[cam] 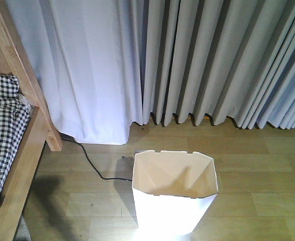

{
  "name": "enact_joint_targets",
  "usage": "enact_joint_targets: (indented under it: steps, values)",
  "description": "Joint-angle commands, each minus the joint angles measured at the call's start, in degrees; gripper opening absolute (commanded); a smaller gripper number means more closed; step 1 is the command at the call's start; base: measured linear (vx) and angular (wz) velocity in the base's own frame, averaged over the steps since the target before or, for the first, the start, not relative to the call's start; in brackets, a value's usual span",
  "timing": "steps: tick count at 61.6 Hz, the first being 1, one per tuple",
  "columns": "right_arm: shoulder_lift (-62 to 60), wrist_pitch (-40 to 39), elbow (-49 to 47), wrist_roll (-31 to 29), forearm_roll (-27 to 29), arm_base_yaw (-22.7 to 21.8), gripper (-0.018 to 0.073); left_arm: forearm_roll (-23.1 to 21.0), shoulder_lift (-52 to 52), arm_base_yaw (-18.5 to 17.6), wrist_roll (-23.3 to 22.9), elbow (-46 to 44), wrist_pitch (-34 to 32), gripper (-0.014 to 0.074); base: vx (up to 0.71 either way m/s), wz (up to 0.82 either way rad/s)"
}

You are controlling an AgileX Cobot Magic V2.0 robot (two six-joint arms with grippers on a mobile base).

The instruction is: Move trash bin to bedside with robot

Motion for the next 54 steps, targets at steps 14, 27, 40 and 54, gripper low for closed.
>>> enact_joint_targets:
  steps: [14, 27, 40, 54]
  values:
    - [-0.6, -4.5, 0.4, 1.2, -0.1, 0.0, -0.0009, -0.2, -0.8, -0.1, 0.0, 1.1, -3.9, -0.0006, 0.0, 0.0]
    - [-0.6, -4.5, 0.4, 1.2, -0.1, 0.0, -0.0009, -0.2, -0.8, -0.1, 0.0, 1.1, -3.9, -0.0006, 0.0, 0.0]
    - [-0.6, -4.5, 0.4, 1.2, -0.1, 0.0, -0.0009, -0.2, -0.8, -0.1, 0.0, 1.1, -3.9, -0.0006, 0.0, 0.0]
    - [-0.6, -4.5, 0.4, 1.2, -0.1, 0.0, -0.0009, -0.2, -0.8, -0.1, 0.0, 1.1, -3.9, -0.0006, 0.0, 0.0]
